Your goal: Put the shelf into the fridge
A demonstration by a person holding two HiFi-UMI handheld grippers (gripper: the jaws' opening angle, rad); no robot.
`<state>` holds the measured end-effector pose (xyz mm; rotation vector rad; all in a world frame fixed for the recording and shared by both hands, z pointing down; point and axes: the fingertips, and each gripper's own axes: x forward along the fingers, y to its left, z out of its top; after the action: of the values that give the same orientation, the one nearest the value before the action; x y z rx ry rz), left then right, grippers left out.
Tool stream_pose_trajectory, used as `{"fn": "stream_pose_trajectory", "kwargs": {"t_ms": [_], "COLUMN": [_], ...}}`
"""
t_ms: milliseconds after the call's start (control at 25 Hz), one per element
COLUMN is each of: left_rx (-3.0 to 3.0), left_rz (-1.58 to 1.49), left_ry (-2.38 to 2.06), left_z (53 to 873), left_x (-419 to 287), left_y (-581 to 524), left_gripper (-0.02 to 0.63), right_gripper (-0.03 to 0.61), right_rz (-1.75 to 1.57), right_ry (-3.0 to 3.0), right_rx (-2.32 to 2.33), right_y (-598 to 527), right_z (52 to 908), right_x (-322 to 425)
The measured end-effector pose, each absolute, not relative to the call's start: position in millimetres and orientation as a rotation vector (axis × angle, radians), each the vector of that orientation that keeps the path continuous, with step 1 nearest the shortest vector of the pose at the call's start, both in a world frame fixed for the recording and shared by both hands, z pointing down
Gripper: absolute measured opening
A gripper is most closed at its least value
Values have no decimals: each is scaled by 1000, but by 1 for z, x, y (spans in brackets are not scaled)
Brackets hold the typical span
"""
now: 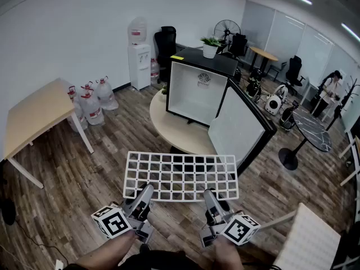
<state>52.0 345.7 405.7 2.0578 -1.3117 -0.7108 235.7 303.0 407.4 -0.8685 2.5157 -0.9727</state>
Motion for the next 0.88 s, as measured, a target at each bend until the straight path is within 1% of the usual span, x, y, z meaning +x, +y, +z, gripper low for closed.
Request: {"fn": "stream_pose_trajectory", "kwargs": {"t_ms": [520, 880], "left_rx": [2063, 2047], "left_rz": [-708, -718], "left_ry": [-1313, -1326], "left_z": [400, 404], "left_x": [42, 15], "left_y": [353, 365], "left_gripper": [81, 81], "right_gripper": [129, 129], "right_rz": [-998, -996], "right_ry": [2489, 2519], "right_rx": [-869, -844], "right_y": [312, 321], "right_z": [404, 405], "right_x": [226, 199]}}
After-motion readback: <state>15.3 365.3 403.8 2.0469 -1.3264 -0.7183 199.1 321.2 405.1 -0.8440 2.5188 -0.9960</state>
